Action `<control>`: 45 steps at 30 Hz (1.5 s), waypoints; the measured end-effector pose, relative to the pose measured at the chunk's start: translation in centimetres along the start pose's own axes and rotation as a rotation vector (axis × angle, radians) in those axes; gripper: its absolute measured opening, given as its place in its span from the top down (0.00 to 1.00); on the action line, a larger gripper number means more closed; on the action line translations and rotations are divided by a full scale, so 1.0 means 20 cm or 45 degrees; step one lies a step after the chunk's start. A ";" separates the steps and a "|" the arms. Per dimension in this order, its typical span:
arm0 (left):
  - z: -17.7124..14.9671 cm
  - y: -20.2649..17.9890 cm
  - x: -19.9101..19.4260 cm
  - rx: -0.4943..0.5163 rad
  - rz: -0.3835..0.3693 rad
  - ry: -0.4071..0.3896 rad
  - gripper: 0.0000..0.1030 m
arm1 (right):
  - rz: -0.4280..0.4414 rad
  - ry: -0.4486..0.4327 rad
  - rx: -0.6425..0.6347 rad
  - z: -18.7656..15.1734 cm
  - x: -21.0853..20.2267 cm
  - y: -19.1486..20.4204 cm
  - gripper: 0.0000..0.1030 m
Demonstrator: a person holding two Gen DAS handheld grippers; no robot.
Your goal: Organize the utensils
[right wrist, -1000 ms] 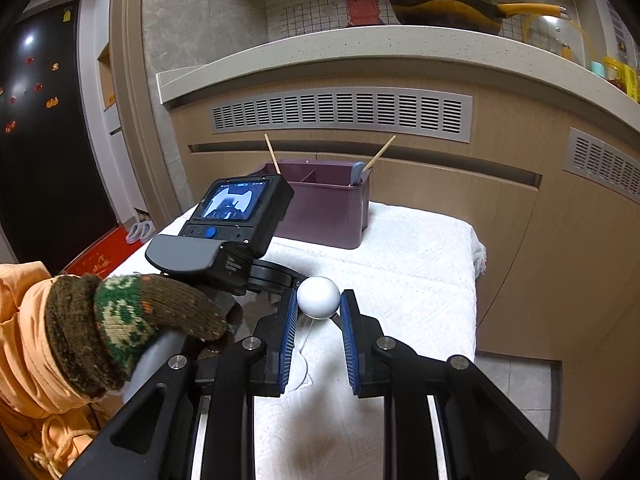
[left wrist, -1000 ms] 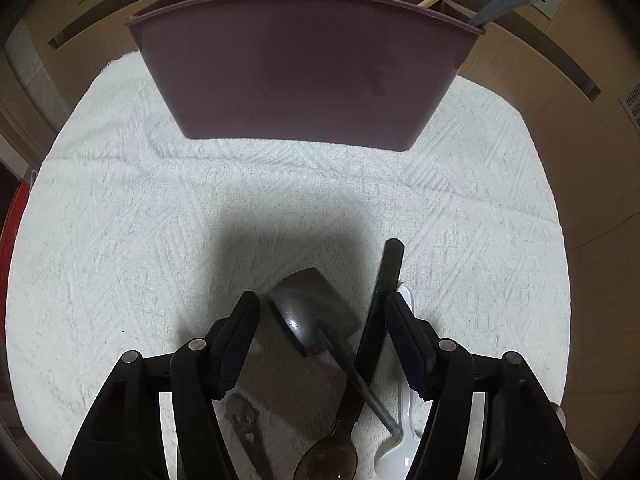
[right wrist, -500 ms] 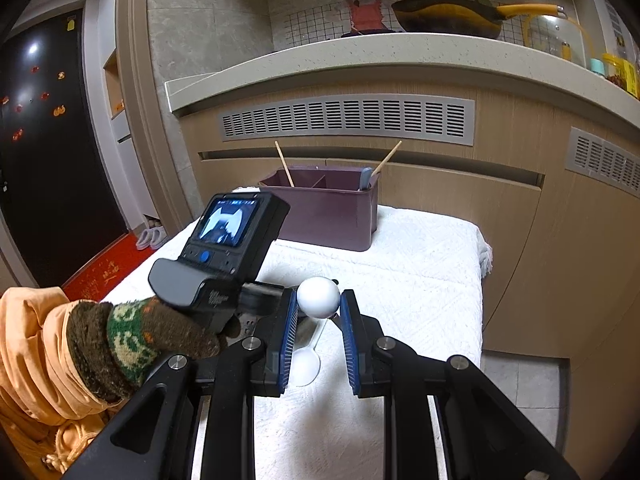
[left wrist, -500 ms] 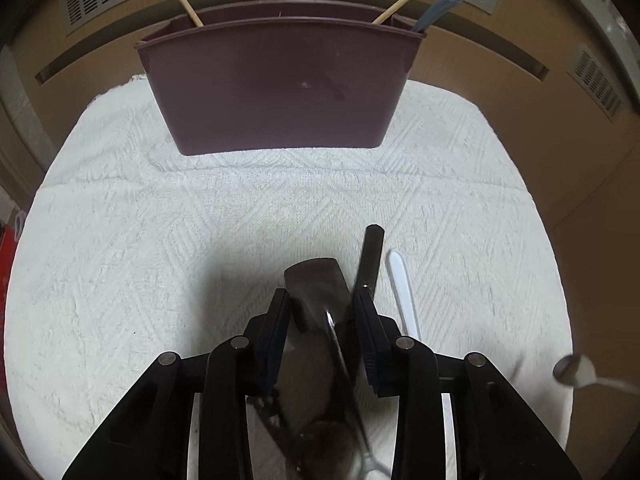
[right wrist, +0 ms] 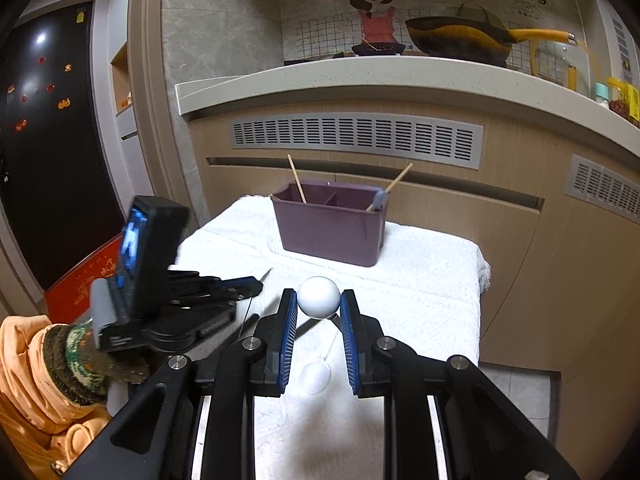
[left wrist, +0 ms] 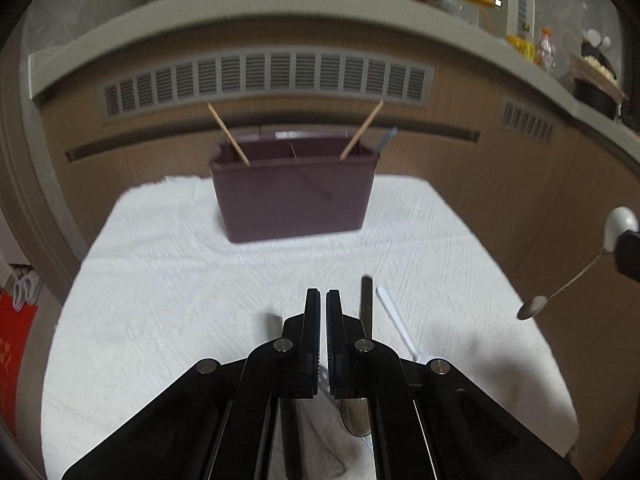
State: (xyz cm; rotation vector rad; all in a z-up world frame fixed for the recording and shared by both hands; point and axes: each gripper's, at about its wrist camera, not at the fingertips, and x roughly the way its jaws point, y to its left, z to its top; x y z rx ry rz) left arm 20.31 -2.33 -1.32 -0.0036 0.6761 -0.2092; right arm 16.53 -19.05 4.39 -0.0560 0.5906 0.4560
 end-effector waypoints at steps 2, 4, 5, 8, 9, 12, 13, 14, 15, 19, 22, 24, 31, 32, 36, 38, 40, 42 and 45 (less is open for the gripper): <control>0.03 0.02 -0.05 0.000 0.001 -0.051 0.98 | 0.006 -0.018 -0.004 0.03 -0.02 0.01 0.81; 0.06 0.08 -0.09 -0.045 0.000 -0.069 0.97 | 0.004 -0.032 -0.005 0.06 -0.03 0.02 0.81; 0.07 0.12 -0.09 -0.076 -0.001 -0.057 0.97 | 0.003 -0.038 0.000 0.07 -0.04 0.02 0.81; 0.08 0.24 -0.02 -0.158 -0.037 0.083 0.92 | 0.019 -0.048 0.016 0.08 -0.05 0.01 0.81; 0.07 0.28 0.02 -0.187 -0.022 0.147 0.84 | 0.015 -0.045 0.018 0.08 -0.05 0.01 0.81; 0.02 0.36 0.12 -0.259 0.031 0.309 0.45 | 0.013 -0.020 0.022 0.06 -0.04 0.00 0.81; 0.00 0.38 0.15 -0.296 0.044 0.362 0.44 | 0.012 -0.010 0.024 0.05 -0.03 0.00 0.81; -0.02 0.40 0.19 -0.333 0.048 0.420 0.44 | 0.010 -0.001 0.027 0.04 -0.02 -0.01 0.81; -0.04 0.42 0.23 -0.379 0.052 0.485 0.44 | 0.011 0.004 0.029 0.04 -0.01 -0.01 0.81; -0.08 0.47 0.36 -0.529 0.108 0.588 0.44 | 0.021 0.006 0.033 0.03 0.00 0.00 0.81; -0.07 0.46 0.43 -0.543 0.209 0.581 0.44 | 0.014 0.000 0.012 0.01 0.00 0.01 0.81; -0.07 0.45 0.48 -0.549 0.249 0.574 0.44 | 0.024 0.004 0.016 0.01 0.00 0.01 0.81; -0.12 0.36 0.51 -0.397 0.351 0.500 0.53 | 0.021 0.010 0.038 -0.02 0.02 -0.02 0.81; -0.12 0.36 0.50 -0.382 0.356 0.483 0.57 | 0.023 0.011 0.042 -0.02 0.02 -0.03 0.81; -0.16 0.38 0.43 -0.370 0.306 0.422 0.66 | 0.027 0.008 0.057 -0.02 0.03 -0.04 0.81; -0.18 0.39 0.39 -0.361 0.271 0.380 0.67 | 0.029 0.004 0.057 -0.01 0.03 -0.03 0.81; -0.20 0.38 0.33 -0.327 0.243 0.320 0.67 | 0.033 -0.001 0.051 -0.01 0.03 -0.02 0.81; -0.20 0.37 0.25 -0.293 0.221 0.257 0.67 | 0.034 0.003 0.048 -0.01 0.03 -0.01 0.81; -0.18 0.35 0.11 -0.223 0.202 0.136 0.67 | 0.041 0.011 0.049 -0.01 0.04 0.00 0.81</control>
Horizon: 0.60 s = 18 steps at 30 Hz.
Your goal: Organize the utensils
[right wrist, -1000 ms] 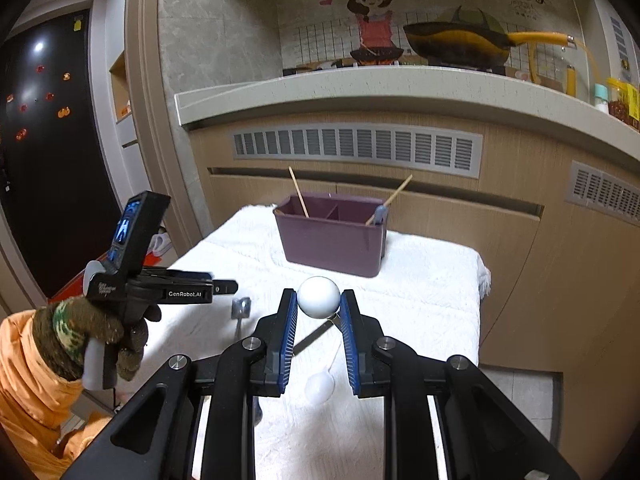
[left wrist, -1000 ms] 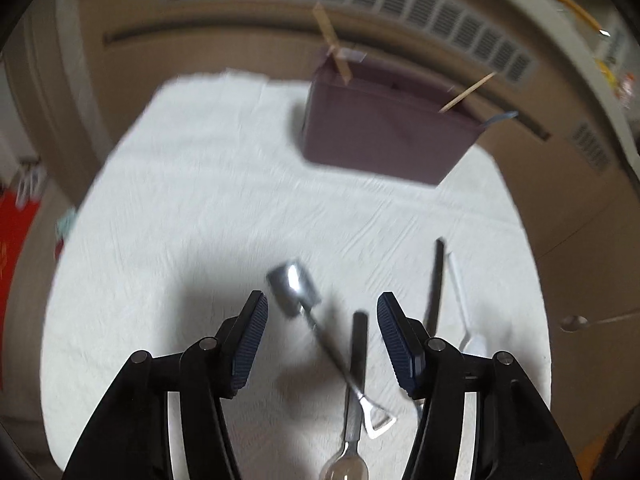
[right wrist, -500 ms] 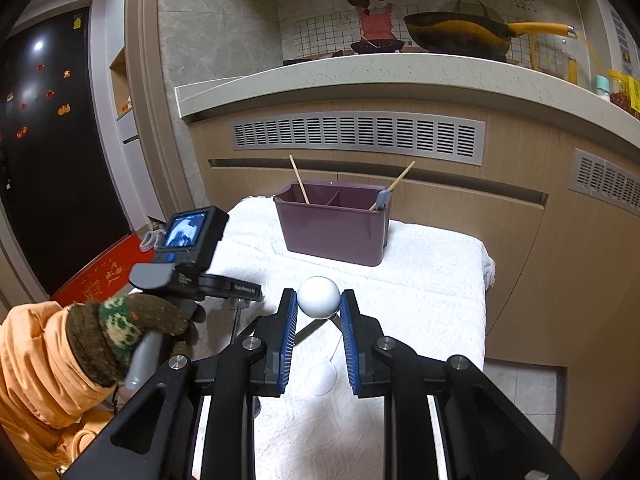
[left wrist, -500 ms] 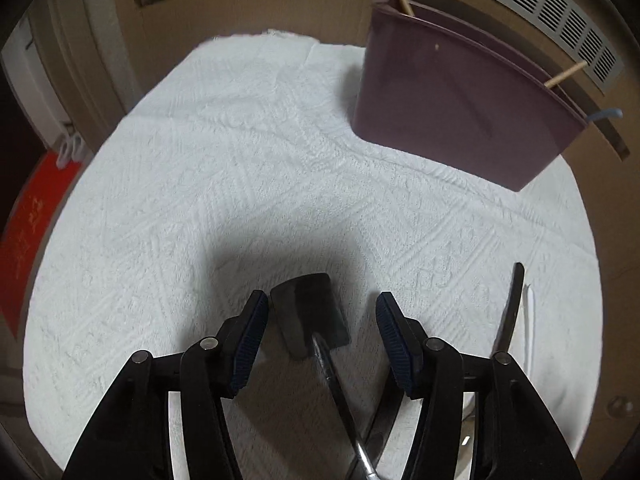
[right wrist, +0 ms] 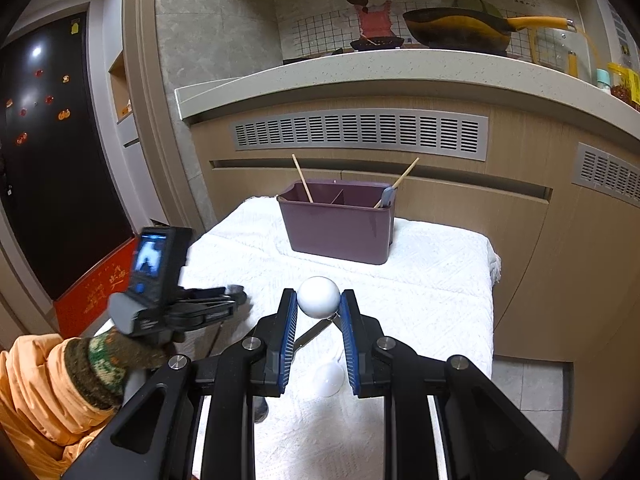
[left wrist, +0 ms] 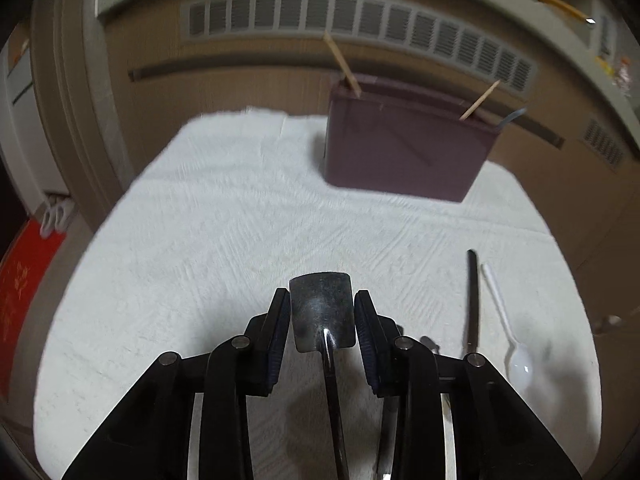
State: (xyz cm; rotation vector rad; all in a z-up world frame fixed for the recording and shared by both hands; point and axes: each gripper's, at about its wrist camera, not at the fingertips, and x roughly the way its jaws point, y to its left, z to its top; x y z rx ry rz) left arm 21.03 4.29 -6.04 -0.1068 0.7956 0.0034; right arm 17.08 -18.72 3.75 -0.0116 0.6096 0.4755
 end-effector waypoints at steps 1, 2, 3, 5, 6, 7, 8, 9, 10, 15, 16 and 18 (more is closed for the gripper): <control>0.01 0.00 -0.06 0.020 -0.008 -0.047 0.68 | 0.006 0.002 0.001 0.00 0.00 0.00 0.81; 0.01 0.00 -0.09 0.030 -0.015 -0.077 0.68 | 0.013 0.002 0.003 0.01 0.01 0.01 0.81; 0.03 0.00 -0.14 0.038 -0.025 -0.111 0.68 | 0.017 -0.002 0.004 0.02 0.00 0.02 0.81; 0.06 -0.01 -0.23 0.046 -0.053 -0.168 0.68 | 0.026 -0.018 0.002 0.04 -0.01 0.03 0.81; 0.08 -0.02 -0.29 0.048 -0.080 -0.206 0.68 | 0.030 -0.028 0.002 0.05 -0.02 0.03 0.81; 0.11 -0.02 -0.34 0.053 -0.104 -0.240 0.68 | 0.032 -0.037 -0.001 0.07 -0.02 0.04 0.81; 0.15 -0.03 -0.39 0.062 -0.125 -0.278 0.68 | 0.034 -0.050 -0.009 0.09 -0.03 0.05 0.81; 0.19 -0.05 -0.44 0.070 -0.139 -0.314 0.68 | 0.036 -0.066 -0.018 0.12 -0.04 0.06 0.81; 0.25 -0.06 -0.49 0.079 -0.157 -0.357 0.68 | 0.037 -0.083 -0.029 0.15 -0.05 0.06 0.81; 0.54 -0.10 -0.66 0.086 -0.252 -0.491 0.68 | 0.038 -0.193 -0.069 0.38 -0.08 0.08 0.81; 0.62 -0.10 -0.68 0.093 -0.266 -0.519 0.68 | 0.046 -0.219 -0.074 0.45 -0.09 0.07 0.81; 0.75 -0.13 -0.72 0.114 -0.284 -0.577 0.68 | 0.073 -0.265 -0.068 0.58 -0.09 0.06 0.81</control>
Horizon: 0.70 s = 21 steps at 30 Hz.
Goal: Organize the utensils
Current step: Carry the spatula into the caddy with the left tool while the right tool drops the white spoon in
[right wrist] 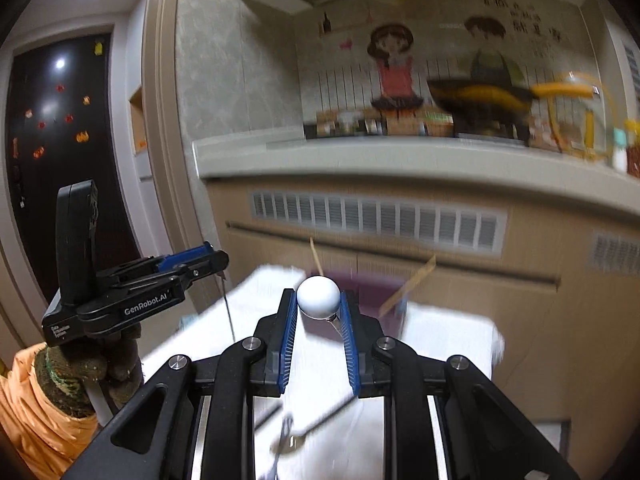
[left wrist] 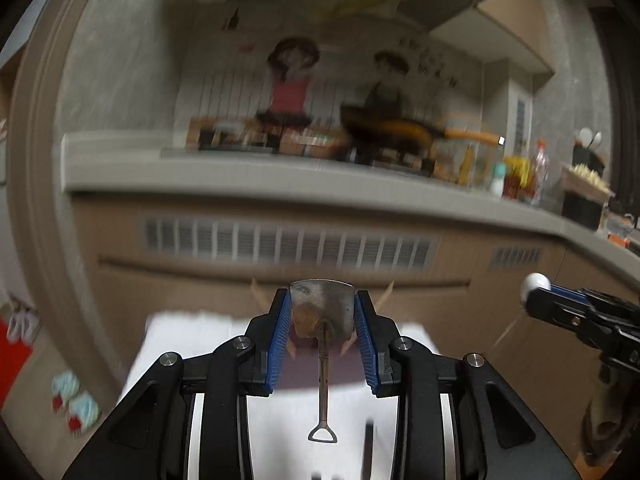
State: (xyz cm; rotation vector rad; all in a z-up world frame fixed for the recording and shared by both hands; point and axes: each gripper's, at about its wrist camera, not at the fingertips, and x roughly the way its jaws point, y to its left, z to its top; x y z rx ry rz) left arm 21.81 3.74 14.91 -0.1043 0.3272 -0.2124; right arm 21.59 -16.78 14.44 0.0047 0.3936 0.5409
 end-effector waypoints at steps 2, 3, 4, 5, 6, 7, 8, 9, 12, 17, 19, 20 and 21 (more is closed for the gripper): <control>0.11 0.00 0.05 0.019 -0.018 -0.041 0.68 | 0.023 -0.046 0.022 0.13 0.05 -0.04 0.81; 0.16 -0.01 0.08 0.028 -0.021 -0.056 0.68 | 0.031 -0.057 0.033 0.17 0.07 -0.06 0.81; 0.20 -0.01 0.12 0.035 -0.022 -0.071 0.68 | 0.043 -0.067 0.053 0.22 0.11 -0.09 0.81; 0.24 -0.01 0.16 0.044 -0.022 -0.080 0.68 | 0.056 -0.071 0.079 0.26 0.16 -0.12 0.81; 0.27 -0.01 0.20 0.053 -0.024 -0.090 0.68 | 0.069 -0.074 0.103 0.29 0.20 -0.14 0.81; 0.31 -0.01 0.26 0.061 -0.026 -0.099 0.68 | 0.085 -0.076 0.131 0.31 0.24 -0.17 0.81; 0.33 0.00 0.29 0.064 -0.028 -0.100 0.68 | 0.098 -0.074 0.155 0.33 0.29 -0.20 0.81; 0.34 0.00 0.35 0.064 -0.034 -0.094 0.68 | 0.103 -0.069 0.179 0.34 0.34 -0.23 0.81; 0.33 0.05 0.53 0.046 -0.060 -0.056 0.68 | 0.098 -0.030 0.232 0.31 0.53 -0.30 0.80; 0.15 0.14 0.87 -0.015 -0.077 0.101 0.68 | 0.088 0.115 0.355 0.16 0.86 -0.44 0.80; 0.07 0.19 0.99 -0.050 -0.078 0.177 0.68 | 0.079 0.181 0.390 0.08 0.98 -0.48 0.80; 0.03 0.21 1.05 -0.061 -0.075 0.211 0.68 | 0.073 0.211 0.400 0.04 1.03 -0.49 0.80; -0.01 0.22 1.11 -0.071 -0.069 0.248 0.68 | 0.067 0.241 0.410 0.00 1.08 -0.50 0.80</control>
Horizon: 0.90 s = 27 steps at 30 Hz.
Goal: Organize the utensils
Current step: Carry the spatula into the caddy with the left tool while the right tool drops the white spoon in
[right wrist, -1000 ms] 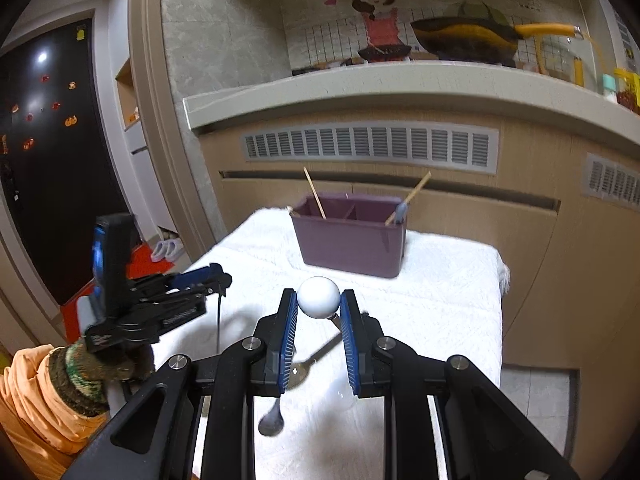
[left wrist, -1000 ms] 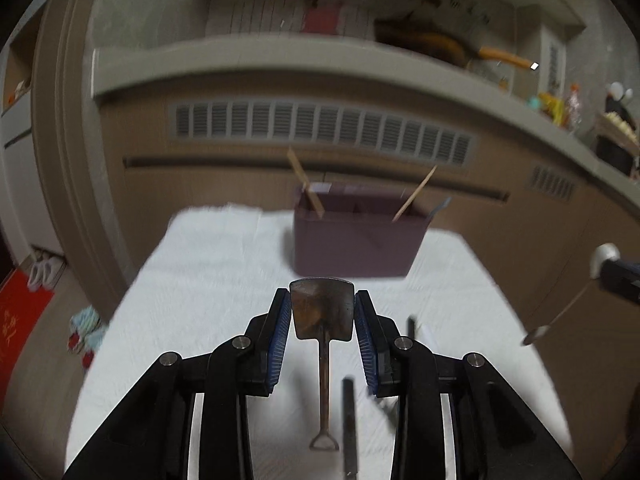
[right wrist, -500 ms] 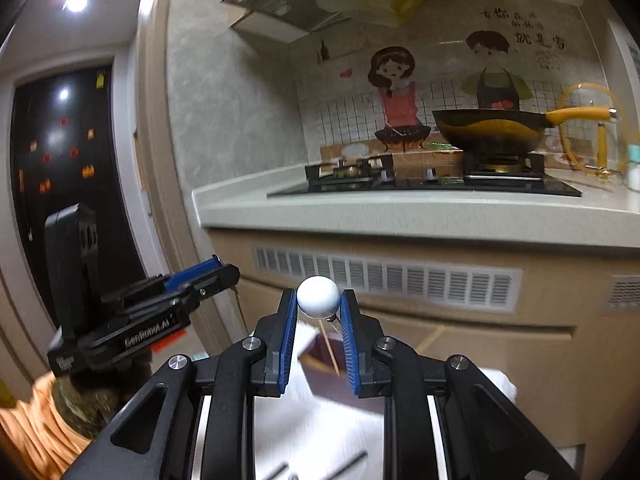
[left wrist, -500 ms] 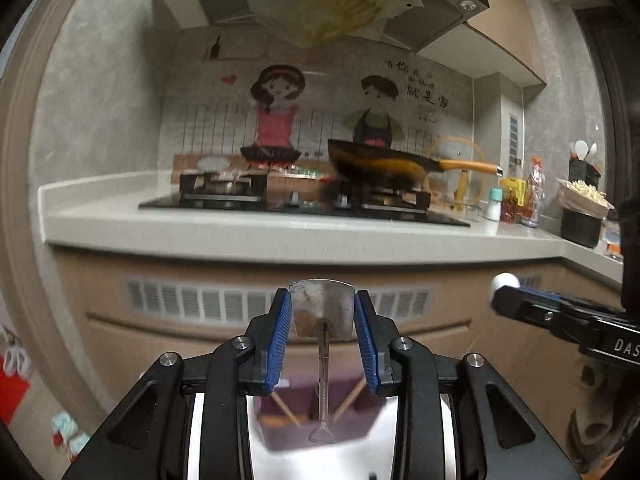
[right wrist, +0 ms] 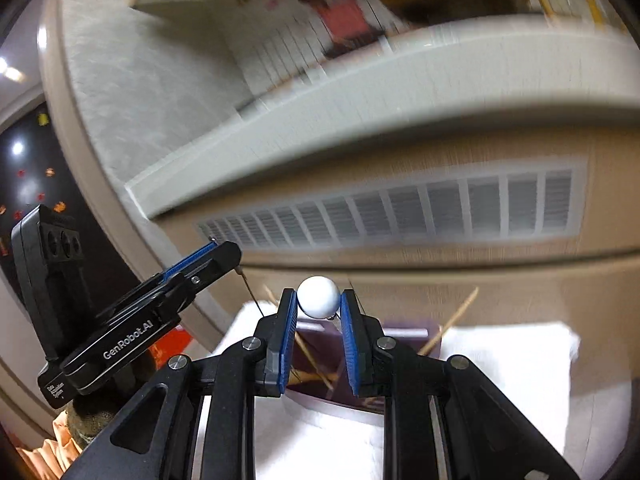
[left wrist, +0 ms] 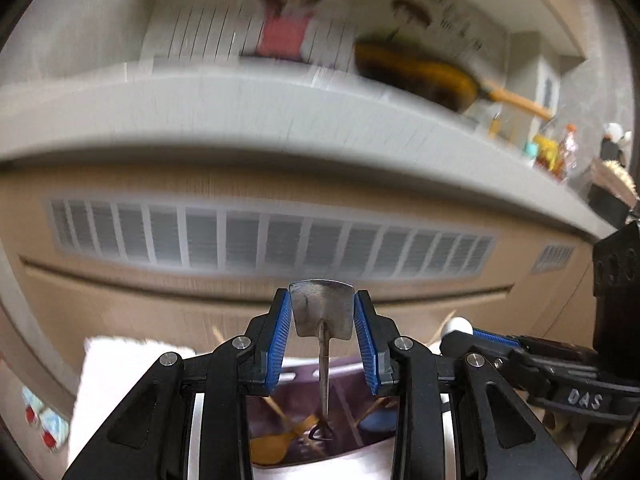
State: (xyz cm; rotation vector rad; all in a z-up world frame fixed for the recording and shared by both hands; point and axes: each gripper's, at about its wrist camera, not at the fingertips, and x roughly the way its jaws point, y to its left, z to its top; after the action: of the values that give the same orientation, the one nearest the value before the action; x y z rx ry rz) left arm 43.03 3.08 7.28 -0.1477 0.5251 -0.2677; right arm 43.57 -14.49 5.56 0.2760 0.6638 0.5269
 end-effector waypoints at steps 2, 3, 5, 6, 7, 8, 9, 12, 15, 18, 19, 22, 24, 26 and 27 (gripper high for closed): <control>-0.05 0.04 0.10 -0.026 -0.007 0.065 0.68 | -0.009 0.063 0.013 -0.05 0.10 -0.03 0.80; -0.07 0.06 0.15 -0.044 -0.012 0.092 0.68 | -0.020 0.086 0.012 -0.07 0.14 -0.04 0.80; -0.11 0.09 0.20 -0.068 -0.013 0.117 0.67 | -0.057 0.112 -0.002 -0.11 0.19 -0.04 0.78; -0.12 0.09 0.21 -0.076 -0.016 0.130 0.67 | -0.080 0.115 -0.020 -0.13 0.20 -0.04 0.75; -0.14 0.10 0.22 -0.079 -0.015 0.135 0.67 | -0.098 0.112 -0.040 -0.14 0.21 -0.03 0.72; -0.14 0.10 0.21 -0.081 -0.011 0.133 0.67 | -0.113 0.104 -0.061 -0.15 0.21 -0.01 0.64; -0.15 0.11 0.20 -0.083 -0.007 0.126 0.67 | -0.128 0.092 -0.079 -0.15 0.20 -0.01 0.59; -0.15 0.11 0.10 -0.081 0.021 0.086 0.62 | -0.213 0.026 -0.177 -0.17 0.13 0.07 0.54; -0.17 0.09 -0.04 -0.071 0.068 0.049 0.52 | -0.276 -0.026 -0.248 -0.20 0.03 0.13 0.47; -0.24 0.05 -0.19 -0.027 0.127 0.026 0.45 | -0.333 -0.076 -0.282 -0.24 -0.09 0.19 0.38; -0.28 0.03 -0.25 -0.017 0.141 0.021 0.43 | -0.355 -0.090 -0.294 -0.26 -0.13 0.20 0.37; -0.40 0.00 -0.38 -0.002 0.147 0.036 0.42 | -0.422 -0.118 -0.353 -0.34 -0.24 0.23 0.35; -0.48 -0.02 -0.46 0.009 0.156 0.062 0.42 | -0.446 -0.120 -0.388 -0.44 -0.33 0.25 0.18; -0.58 -0.04 -0.56 0.022 0.170 0.082 0.41 | -0.458 -0.118 -0.420 -0.55 -0.39 0.28 0.15; -0.64 -0.05 -0.60 0.027 0.177 0.096 0.40 | -0.465 -0.113 -0.436 -0.59 -0.43 0.29 0.13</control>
State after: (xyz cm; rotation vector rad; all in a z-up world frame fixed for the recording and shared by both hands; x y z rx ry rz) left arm 26.32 4.79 2.29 -0.0798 0.6042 -0.1433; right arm 28.09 -13.42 3.34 -0.1429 0.5118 0.2680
